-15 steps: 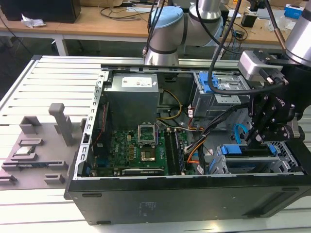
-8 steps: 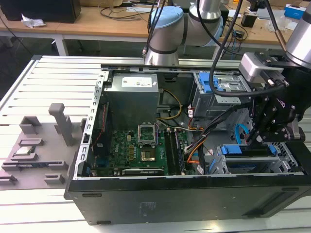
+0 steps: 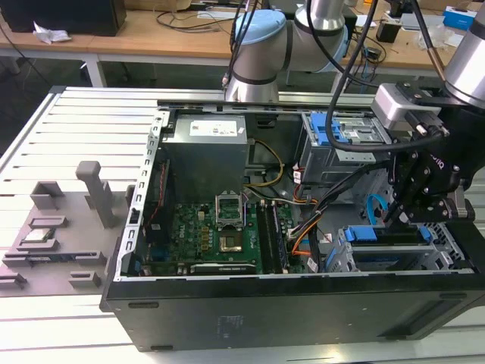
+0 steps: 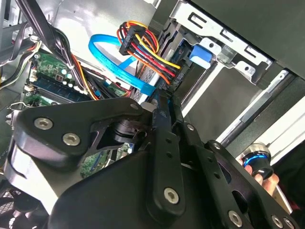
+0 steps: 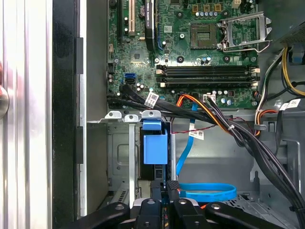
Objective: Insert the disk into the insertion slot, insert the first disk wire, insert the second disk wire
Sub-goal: 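Insert the second disk wire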
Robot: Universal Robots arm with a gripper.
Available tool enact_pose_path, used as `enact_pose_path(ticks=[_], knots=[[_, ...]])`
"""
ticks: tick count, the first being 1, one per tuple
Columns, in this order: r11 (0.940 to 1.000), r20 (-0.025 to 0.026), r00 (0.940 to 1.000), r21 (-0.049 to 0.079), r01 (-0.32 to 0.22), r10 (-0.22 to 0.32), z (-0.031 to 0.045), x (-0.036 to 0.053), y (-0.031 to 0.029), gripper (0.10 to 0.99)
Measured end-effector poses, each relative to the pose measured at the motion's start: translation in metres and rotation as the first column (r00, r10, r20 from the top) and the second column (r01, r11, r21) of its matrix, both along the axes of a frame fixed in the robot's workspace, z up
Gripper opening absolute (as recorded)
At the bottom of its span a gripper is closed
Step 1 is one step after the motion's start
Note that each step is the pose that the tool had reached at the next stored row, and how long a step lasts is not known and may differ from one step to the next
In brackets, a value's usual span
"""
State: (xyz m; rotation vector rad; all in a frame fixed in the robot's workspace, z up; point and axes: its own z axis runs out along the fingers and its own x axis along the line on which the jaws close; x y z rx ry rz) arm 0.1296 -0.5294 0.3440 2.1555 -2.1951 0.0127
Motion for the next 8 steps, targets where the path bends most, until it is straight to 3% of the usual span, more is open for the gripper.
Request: enact_pose_path(ticks=[8], knots=[[0.9999, 0.0, 1.0, 0.016, 0.0, 0.0, 0.0018, -0.0001, -0.0009, 0.161]])
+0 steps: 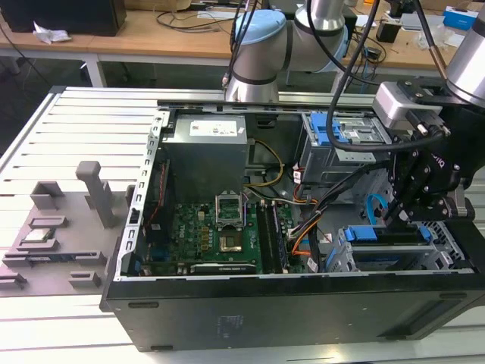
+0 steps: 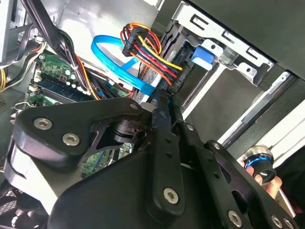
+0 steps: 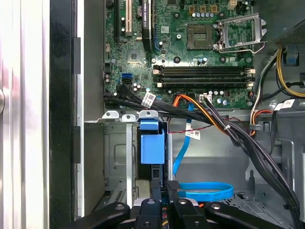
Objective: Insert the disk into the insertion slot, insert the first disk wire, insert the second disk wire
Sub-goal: 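Insert the second disk wire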
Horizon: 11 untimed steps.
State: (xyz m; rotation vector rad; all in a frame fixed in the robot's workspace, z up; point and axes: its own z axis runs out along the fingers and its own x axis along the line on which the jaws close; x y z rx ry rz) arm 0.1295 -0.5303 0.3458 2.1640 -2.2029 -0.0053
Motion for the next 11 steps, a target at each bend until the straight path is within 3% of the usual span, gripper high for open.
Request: enact_pose_path(ticks=[11], knots=[[1.0, -0.0001, 1.0, -0.001, 0.0, 0.0, -0.0018, 0.0, -0.0023, 0.161]])
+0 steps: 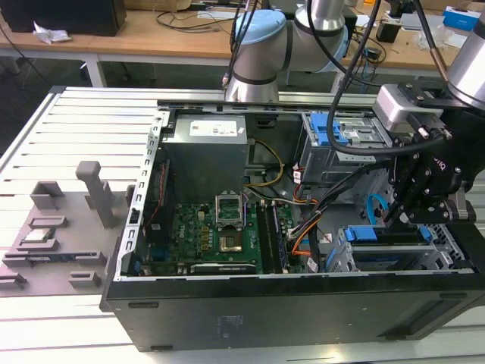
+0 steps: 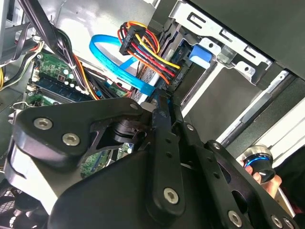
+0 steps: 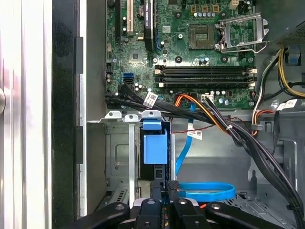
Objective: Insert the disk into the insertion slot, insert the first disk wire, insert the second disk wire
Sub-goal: 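Insert the second disk wire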
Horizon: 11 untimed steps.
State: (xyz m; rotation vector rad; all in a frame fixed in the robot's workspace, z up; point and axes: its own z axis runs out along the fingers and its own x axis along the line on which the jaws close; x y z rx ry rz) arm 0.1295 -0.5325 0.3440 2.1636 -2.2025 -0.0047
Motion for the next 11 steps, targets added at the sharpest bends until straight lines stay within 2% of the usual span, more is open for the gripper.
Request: enact_pose_path(ticks=[11], knots=[[1.0, 0.0001, 1.0, 0.0, -0.004, 0.004, -0.0018, 0.0, -0.0001, 0.161]])
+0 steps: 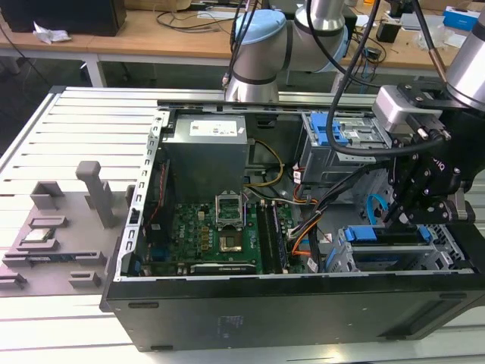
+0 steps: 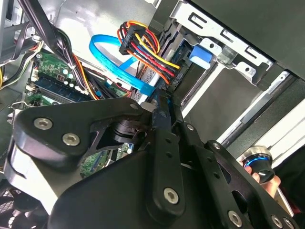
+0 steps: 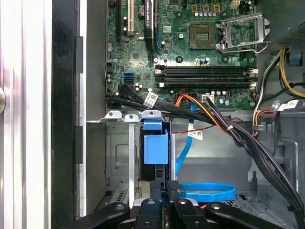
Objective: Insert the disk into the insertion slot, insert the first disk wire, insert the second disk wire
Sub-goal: 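Insert the second disk wire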
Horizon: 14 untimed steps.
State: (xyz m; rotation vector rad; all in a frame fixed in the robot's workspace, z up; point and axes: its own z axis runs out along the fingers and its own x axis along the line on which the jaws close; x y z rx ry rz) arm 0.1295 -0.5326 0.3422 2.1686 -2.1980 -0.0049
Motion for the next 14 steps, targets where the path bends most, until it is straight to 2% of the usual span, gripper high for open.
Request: enact_pose_path(ticks=[14], knots=[[1.0, 0.0003, 1.0, 0.0, 0.0, 0.0, 0.0026, -0.001, 0.0, 0.161]])
